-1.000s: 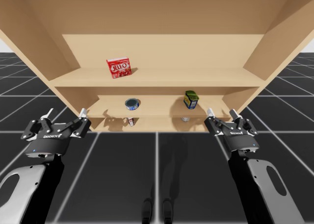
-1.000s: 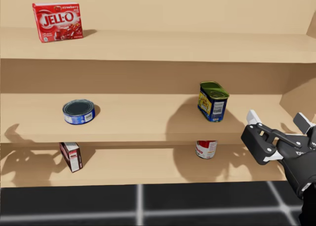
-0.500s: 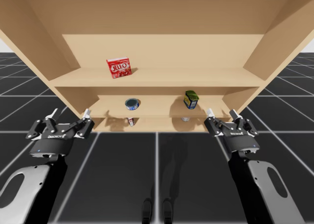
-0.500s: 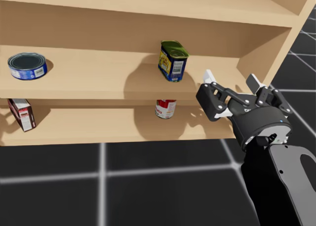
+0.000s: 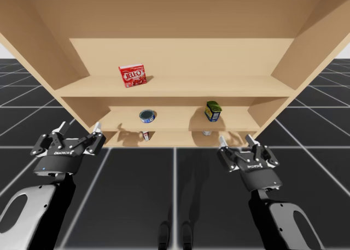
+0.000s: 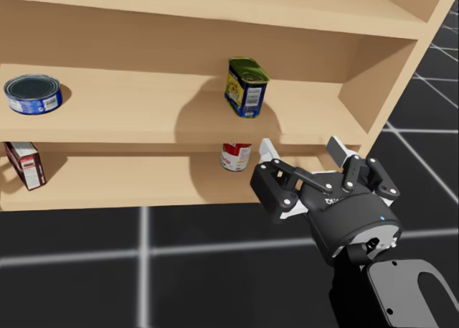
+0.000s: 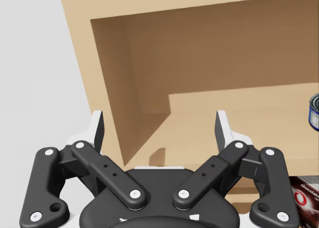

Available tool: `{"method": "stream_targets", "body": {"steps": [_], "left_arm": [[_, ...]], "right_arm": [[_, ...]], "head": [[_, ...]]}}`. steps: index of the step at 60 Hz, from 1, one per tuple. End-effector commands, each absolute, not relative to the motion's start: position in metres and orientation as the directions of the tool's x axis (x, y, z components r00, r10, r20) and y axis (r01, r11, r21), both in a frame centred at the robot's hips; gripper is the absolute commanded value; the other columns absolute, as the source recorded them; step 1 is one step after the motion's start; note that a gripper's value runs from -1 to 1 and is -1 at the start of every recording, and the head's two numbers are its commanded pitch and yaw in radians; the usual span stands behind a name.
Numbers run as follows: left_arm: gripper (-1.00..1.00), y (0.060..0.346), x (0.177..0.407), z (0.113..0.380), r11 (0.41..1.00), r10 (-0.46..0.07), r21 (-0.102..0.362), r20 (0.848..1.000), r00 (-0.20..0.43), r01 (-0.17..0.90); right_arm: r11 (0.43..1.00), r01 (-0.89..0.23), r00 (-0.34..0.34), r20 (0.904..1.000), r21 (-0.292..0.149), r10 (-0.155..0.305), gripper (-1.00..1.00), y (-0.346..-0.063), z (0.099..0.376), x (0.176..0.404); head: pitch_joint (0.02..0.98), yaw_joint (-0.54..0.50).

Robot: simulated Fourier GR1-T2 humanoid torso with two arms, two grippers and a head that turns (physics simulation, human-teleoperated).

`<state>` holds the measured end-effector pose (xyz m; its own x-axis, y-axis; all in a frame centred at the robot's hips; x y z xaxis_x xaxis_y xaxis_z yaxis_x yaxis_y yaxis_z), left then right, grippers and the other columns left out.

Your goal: Find the tomato soup can on the shelf and bring it to me.

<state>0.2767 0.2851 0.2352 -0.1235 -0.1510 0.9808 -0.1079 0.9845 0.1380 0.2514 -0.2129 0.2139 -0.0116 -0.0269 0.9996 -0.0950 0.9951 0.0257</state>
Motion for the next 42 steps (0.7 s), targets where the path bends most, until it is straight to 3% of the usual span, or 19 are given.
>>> {"method": "stream_targets", "body": {"steps": [1,4,26,42], "left_arm": [[-1.0,0.285,0.276,0.235,0.985,-0.147,0.134,0.981,-0.124,-0.107],[-1.0,0.285,0.276,0.235,0.985,-0.147,0.134,0.981,-0.124,-0.108],[-1.0,0.284,0.276,0.235,0.986,-0.143,0.131,0.982,-0.126,-0.104],[-1.0,0.284,0.275,0.235,0.986,-0.143,0.13,0.982,-0.126,-0.105]], "right_arm": [[0.993,-0.119,0.033,0.9995,0.007,-0.003,-1.0,-0.203,0.191,0.249],[0.992,-0.121,0.053,0.9985,0.017,-0.01,-1.0,-0.2,0.183,0.252],[0.994,-0.087,0.099,0.9921,-0.068,0.077,-1.0,-0.173,0.145,0.299],[0.997,-0.026,0.138,0.987,-0.078,0.081,-1.0,-0.161,0.132,0.341]], "head": [[0.721,-0.24],[0.721,-0.24],[0.722,-0.24],[0.725,-0.24]]}}
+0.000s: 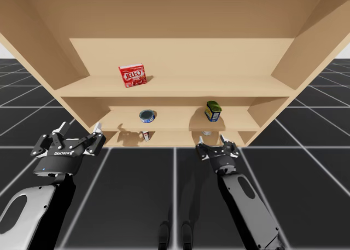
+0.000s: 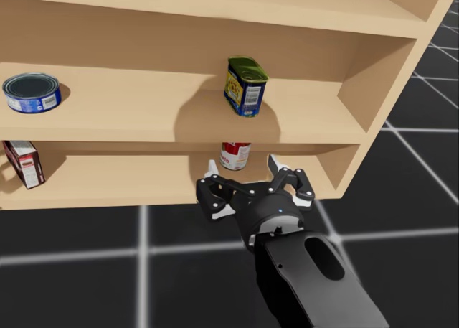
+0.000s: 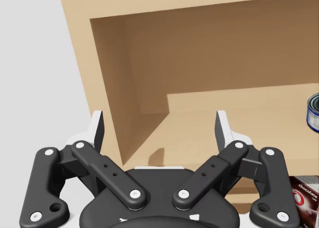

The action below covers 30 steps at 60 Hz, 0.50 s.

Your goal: Find the tomato soup can on the shelf and bring it to me.

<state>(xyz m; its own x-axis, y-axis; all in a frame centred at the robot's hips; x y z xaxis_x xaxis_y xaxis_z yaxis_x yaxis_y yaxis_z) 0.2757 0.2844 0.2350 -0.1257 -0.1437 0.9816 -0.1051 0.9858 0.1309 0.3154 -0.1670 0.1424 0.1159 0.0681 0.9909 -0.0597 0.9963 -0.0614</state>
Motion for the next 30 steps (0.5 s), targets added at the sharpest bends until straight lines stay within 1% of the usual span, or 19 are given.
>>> {"method": "stream_targets", "body": {"steps": [1,6,9,12,30], "left_arm": [[-1.0,0.285,0.275,0.235,0.986,-0.143,0.13,0.982,-0.126,-0.105],[-1.0,0.285,0.275,0.235,0.986,-0.144,0.131,0.981,-0.127,-0.103],[-1.0,0.285,0.275,0.235,0.986,-0.143,0.131,0.981,-0.127,-0.102],[-1.0,0.285,0.275,0.235,0.986,-0.143,0.13,0.981,-0.128,-0.102],[-1.0,0.285,0.275,0.235,0.986,-0.143,0.13,0.982,-0.127,-0.102]], "right_arm": [[0.997,-0.022,0.143,0.9865,-0.077,0.079,-1.0,-0.161,0.131,0.343],[0.997,-0.003,0.161,0.9841,-0.076,0.076,-1.0,-0.16,0.128,0.353],[0.997,0.006,0.166,0.9828,-0.083,0.081,-1.0,-0.159,0.126,0.358],[0.997,0.017,0.18,0.9811,-0.076,0.072,-1.0,-0.159,0.123,0.364],[0.993,0.05,0.196,0.9763,-0.104,0.092,-1.0,-0.157,0.115,0.392]], "head": [[0.725,-0.24],[0.725,-0.24],[0.726,-0.24],[0.727,-0.24],[0.729,-0.24]]}}
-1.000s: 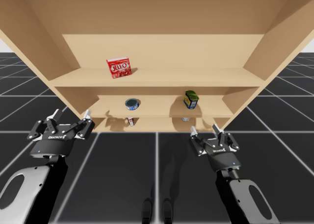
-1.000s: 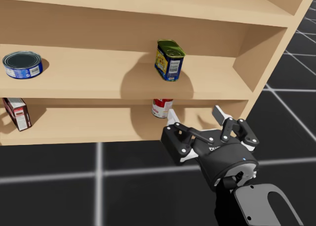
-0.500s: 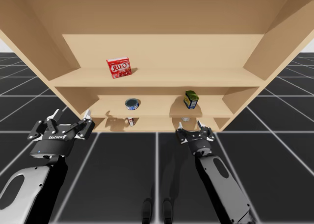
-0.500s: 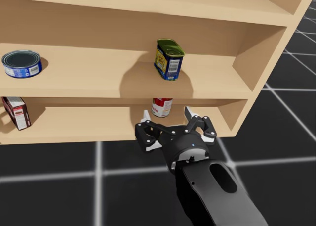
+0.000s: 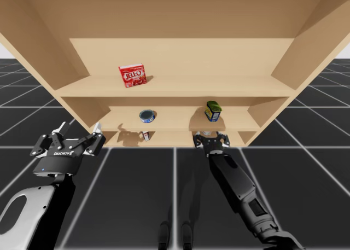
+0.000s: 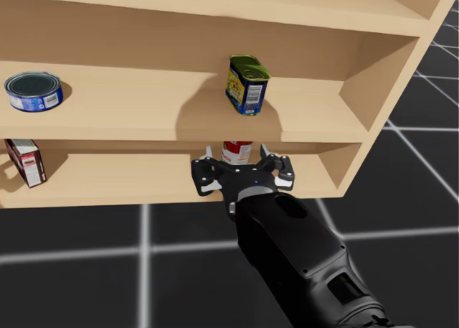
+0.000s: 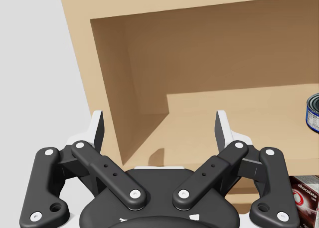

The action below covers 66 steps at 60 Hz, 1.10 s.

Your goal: Find the tomato soup can on the shelf and bring it to me.

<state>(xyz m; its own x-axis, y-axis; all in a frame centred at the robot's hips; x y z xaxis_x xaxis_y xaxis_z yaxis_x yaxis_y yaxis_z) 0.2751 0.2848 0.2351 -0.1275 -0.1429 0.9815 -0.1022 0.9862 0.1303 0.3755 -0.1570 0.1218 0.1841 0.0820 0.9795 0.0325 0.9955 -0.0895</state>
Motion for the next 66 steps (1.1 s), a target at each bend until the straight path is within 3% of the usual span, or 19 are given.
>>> {"method": "stream_targets", "body": {"steps": [1,19,20,22,23,24,26,41,49,66], "left_arm": [[-1.0,0.285,0.275,0.235,0.986,-0.142,0.13,0.982,-0.127,-0.102],[-1.0,0.285,0.275,0.235,0.986,-0.142,0.129,0.982,-0.128,-0.104],[-1.0,0.285,0.275,0.235,0.986,-0.141,0.128,0.982,-0.128,-0.104],[-1.0,0.285,0.275,0.235,0.986,-0.142,0.129,0.982,-0.128,-0.104],[-1.0,0.285,0.275,0.236,0.986,-0.142,0.129,0.982,-0.128,-0.104],[-1.0,0.285,0.275,0.236,0.986,-0.141,0.129,0.982,-0.128,-0.104],[-1.0,0.285,0.275,0.236,0.986,-0.141,0.128,0.982,-0.129,-0.104],[-1.0,0.285,0.275,0.236,0.986,-0.142,0.129,0.981,-0.129,-0.106],[-1.0,0.285,0.275,0.236,0.986,-0.142,0.129,0.982,-0.127,-0.109],[-1.0,0.285,0.276,0.235,0.985,-0.144,0.13,0.982,-0.125,-0.111]], "right_arm": [[0.993,0.054,0.2,0.9757,-0.103,0.091,-1.0,-0.156,0.114,0.395],[0.993,0.036,0.219,0.9707,-0.109,0.099,-0.99,-0.157,0.107,0.407],[0.992,0.038,0.216,0.9706,-0.117,0.106,-0.88,-0.157,0.107,0.407],[0.99,0.066,0.21,0.9721,-0.122,0.106,-0.08,-0.157,0.106,0.406],[0.99,0.072,0.211,0.9719,-0.122,0.104,0.5,-0.157,0.105,0.407],[0.991,0.067,0.215,0.9712,-0.12,0.103,0.82,-0.158,0.105,0.407],[0.991,0.072,0.22,0.9712,-0.111,0.093,0.97,-0.158,0.104,0.407],[0.99,0.086,0.222,0.9711,-0.109,0.087,0.97,-0.165,0.107,0.402],[0.989,0.076,0.215,0.9704,-0.129,0.11,0.98,-0.168,0.113,0.39],[0.99,0.036,0.185,0.9746,-0.135,0.127,0.94,-0.182,0.132,0.344]], "head": [[0.731,-0.24],[0.731,-0.23],[0.731,-0.23],[0.73,-0.23],[0.73,-0.23],[0.73,-0.23],[0.729,-0.23],[0.73,-0.23],[0.728,-0.23],[0.734,-0.22]]}}
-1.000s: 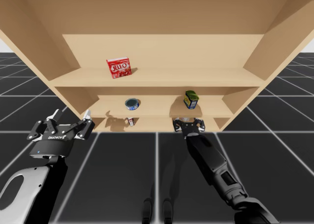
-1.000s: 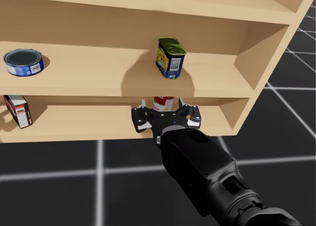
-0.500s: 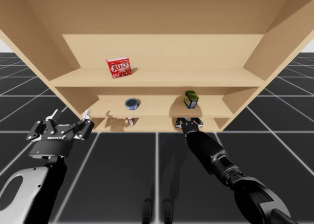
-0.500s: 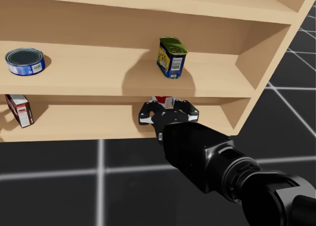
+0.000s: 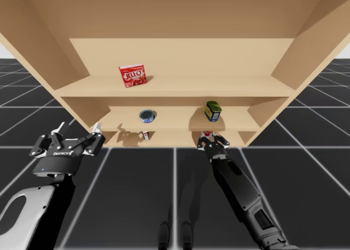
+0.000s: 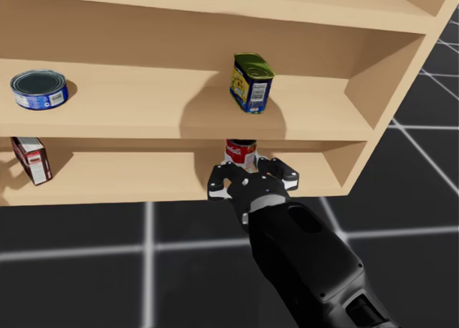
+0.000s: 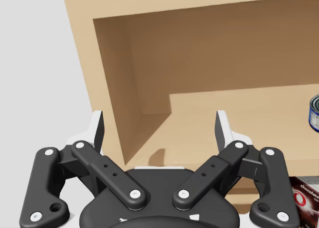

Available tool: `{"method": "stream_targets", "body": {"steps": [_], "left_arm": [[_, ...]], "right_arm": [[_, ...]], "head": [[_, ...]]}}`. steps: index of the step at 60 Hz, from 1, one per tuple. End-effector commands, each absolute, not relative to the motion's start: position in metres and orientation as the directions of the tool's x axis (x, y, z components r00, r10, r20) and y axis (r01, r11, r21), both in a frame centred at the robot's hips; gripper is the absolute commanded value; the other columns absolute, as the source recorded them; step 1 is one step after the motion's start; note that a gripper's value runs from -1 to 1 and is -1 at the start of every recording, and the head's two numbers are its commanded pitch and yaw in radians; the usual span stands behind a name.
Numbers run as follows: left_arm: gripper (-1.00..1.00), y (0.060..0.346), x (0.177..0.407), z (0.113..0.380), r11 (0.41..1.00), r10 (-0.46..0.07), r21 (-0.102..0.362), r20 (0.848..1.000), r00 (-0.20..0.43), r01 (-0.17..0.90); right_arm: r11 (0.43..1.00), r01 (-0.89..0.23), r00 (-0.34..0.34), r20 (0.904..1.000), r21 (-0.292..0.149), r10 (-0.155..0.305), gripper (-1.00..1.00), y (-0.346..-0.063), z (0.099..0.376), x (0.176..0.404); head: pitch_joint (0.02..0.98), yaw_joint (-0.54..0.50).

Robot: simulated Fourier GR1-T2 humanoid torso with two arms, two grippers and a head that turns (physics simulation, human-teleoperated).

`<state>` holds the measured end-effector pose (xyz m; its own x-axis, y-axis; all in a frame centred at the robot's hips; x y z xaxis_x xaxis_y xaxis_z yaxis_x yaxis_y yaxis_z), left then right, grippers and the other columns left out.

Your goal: Find the tomato soup can on the shelf and bring it to me.

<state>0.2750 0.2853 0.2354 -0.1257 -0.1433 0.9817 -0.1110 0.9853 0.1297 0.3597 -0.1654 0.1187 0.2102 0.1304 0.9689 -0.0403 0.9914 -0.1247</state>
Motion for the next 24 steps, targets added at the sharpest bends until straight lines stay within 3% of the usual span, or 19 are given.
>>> {"method": "stream_targets", "body": {"steps": [1,24], "left_arm": [[-1.0,0.285,0.276,0.235,0.985,-0.144,0.131,0.982,-0.125,-0.111],[-1.0,0.284,0.276,0.234,0.985,-0.147,0.134,0.981,-0.125,-0.11]], "right_arm": [[0.99,0.035,0.185,0.9749,-0.133,0.124,0.94,-0.183,0.133,0.342],[0.993,0.021,0.151,0.9821,-0.116,0.112,0.97,-0.211,0.143,0.266]], "head": [[0.733,-0.22],[0.733,-0.22]]}}
